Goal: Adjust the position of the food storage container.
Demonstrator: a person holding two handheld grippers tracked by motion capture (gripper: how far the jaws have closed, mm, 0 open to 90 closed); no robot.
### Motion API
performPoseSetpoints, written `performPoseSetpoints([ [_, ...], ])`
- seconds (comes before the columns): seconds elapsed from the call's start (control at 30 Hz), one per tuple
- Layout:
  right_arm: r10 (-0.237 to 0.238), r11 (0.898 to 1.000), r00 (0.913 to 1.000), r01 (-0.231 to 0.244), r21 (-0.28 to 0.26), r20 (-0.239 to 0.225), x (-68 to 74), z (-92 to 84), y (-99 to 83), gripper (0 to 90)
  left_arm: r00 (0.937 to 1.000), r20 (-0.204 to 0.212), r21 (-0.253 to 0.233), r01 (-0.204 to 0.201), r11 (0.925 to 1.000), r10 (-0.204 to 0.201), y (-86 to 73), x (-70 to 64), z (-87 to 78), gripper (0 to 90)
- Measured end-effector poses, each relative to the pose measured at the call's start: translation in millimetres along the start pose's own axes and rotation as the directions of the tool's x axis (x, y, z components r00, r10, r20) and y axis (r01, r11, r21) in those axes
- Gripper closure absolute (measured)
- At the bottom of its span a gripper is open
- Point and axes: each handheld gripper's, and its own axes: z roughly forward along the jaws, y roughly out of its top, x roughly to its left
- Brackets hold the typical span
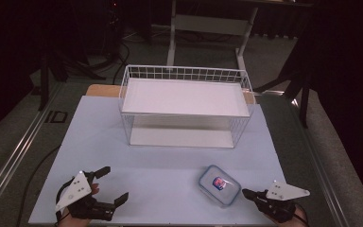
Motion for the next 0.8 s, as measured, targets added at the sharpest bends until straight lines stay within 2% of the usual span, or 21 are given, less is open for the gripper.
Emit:
performPoseSetpoints([
  [0.03, 0.0, 1.0, 1.0, 0.0, 0.0, 0.0, 0.0, 0.0, 0.0, 90.0, 1.0, 0.0, 0.0, 0.0, 1.0, 0.0, 0.0, 0.0, 0.0, 1.1],
  [0.07, -0.008, 0.999, 0.9996, 0.009, 0.031, -0.025, -1.6, 3.6, -7.0, 90.0, 1.0, 0.0, 0.002, 0.001, 1.0, -0.001, -0.1, 0.1, 0.2, 1.1],
  [0.23, 0.018, 0.998, 0.9976, -0.015, 0.058, -0.066, -5.8, 12.3, -19.0, 90.0, 1.0, -0.002, 0.001, 0.004, 1.0, -0.004, -0.2, 0.2, 0.5, 1.1],
  [0.37, 0.033, 0.997, 0.9976, -0.029, 0.07, -0.061, -10.0, 16.0, -19.6, 90.0, 1.0, -0.002, 0.003, 0.0, 1.0, 0.0, -0.2, 0.4, 0.1, 1.1],
  [0.47, 0.017, 0.994, 0.9987, -0.012, 0.111, -0.049, -10.3, 24.8, -17.3, 90.0, 1.0, -0.002, 0.002, 0.0, 1.0, 0.0, 0.0, 0.4, -0.1, 1.1],
  [0.53, 0.02, 0.993, 0.9986, -0.014, 0.119, -0.049, -11.4, 28.8, -16.6, 90.0, 1.0, -0.001, 0.0, 0.001, 1.0, -0.001, -0.1, 0.4, -0.1, 1.1],
  [0.73, 0.048, 0.994, 0.9982, -0.044, 0.105, -0.037, -18.8, 37.8, -9.3, 90.0, 1.0, 0.003, 0.006, 0.005, 1.0, -0.005, -0.6, 0.4, 0.7, 1.1],
  [0.8, 0.042, 0.994, 0.9986, -0.039, 0.106, -0.031, -21.0, 42.6, -6.0, 90.0, 1.0, 0.004, 0.007, 0.005, 1.0, -0.005, -0.7, 0.4, 0.8, 1.1],
])
